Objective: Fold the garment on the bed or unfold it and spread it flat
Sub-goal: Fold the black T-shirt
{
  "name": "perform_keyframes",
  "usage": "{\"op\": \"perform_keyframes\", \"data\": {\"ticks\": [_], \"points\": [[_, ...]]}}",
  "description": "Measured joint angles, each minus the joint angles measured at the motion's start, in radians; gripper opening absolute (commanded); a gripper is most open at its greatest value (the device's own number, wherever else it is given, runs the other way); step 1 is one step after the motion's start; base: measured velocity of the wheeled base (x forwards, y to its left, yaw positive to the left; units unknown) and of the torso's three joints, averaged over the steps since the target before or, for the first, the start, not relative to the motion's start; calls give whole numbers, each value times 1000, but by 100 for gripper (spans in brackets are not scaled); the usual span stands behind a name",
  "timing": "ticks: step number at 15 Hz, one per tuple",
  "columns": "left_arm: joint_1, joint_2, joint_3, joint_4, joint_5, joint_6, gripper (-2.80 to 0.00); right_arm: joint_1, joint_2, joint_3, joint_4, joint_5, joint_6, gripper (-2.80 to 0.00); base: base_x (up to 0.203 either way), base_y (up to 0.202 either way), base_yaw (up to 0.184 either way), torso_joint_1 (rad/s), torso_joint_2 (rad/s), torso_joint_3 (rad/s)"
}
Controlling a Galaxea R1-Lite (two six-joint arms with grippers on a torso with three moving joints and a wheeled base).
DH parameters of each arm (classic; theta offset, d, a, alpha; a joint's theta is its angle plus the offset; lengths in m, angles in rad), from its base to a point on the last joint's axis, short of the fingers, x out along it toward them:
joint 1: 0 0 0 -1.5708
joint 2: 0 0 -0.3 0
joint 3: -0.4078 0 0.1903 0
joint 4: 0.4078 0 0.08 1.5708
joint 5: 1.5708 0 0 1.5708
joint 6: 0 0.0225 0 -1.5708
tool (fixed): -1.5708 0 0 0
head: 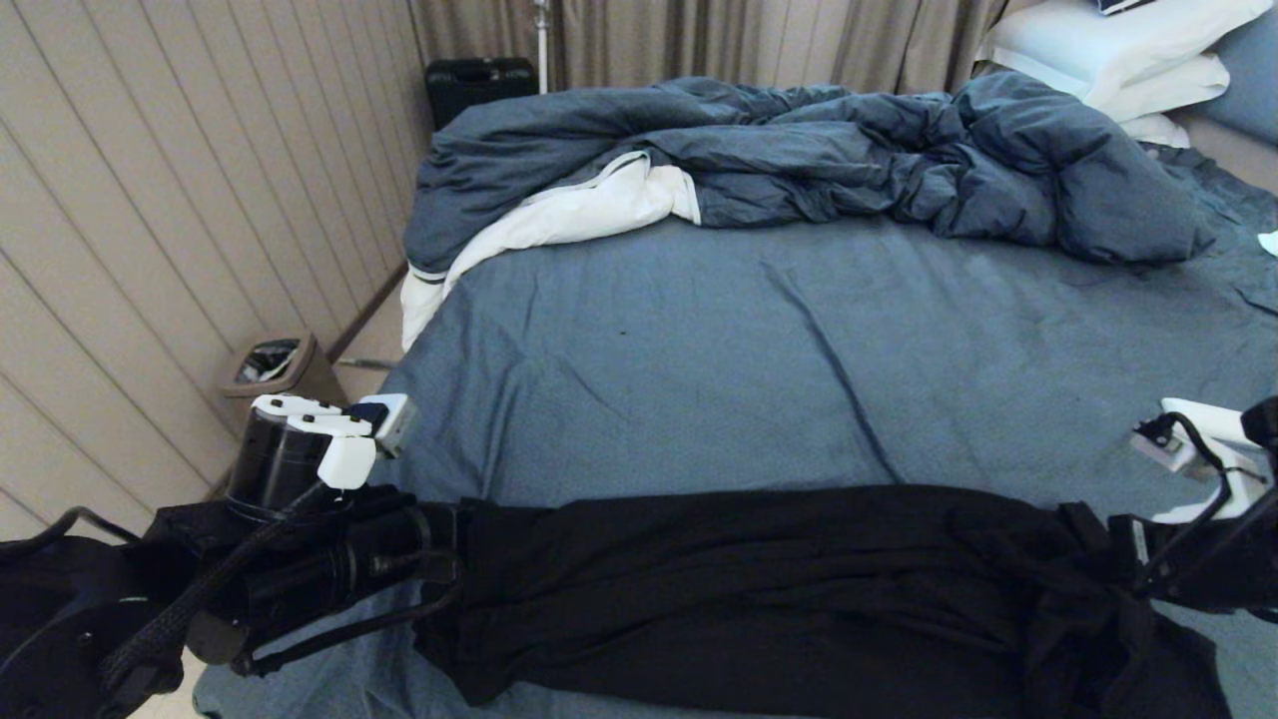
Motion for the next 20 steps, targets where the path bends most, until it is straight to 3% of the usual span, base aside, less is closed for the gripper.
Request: {"op": "perform_keyframes", "data": {"ticks": [5, 8, 10, 13, 16, 18, 20], "points": [[0, 10, 2, 0, 0, -1, -280, 166, -82, 40, 43, 6, 16, -280, 0, 0, 0, 0, 0, 0], [0, 11, 2, 0, 0, -9, -280, 293, -89, 26, 54, 7, 68, -280, 0, 0, 0, 0, 0, 0], [0, 11, 1, -1, 0, -14, -280, 319, -79, -3, 56, 6, 92, -280, 0, 0, 0, 0, 0, 0], [-3, 11, 0, 0, 0, -15, -280, 252, -77, -54, 60, 0, 92, -280, 0, 0, 0, 0, 0, 0], [-5, 9, -1, 1, 2, -27, -280, 83, -77, -132, 123, -12, 70, -280, 0, 0, 0, 0, 0, 0], [-5, 6, -22, 32, 21, -46, -280, -34, -63, -228, 232, -23, 4, -280, 0, 0, 0, 0, 0, 0], [-4, 4, -73, 142, 56, -64, -280, -111, -15, -330, 388, -30, -74, -280, 0, 0, 0, 0, 0, 0]]}}
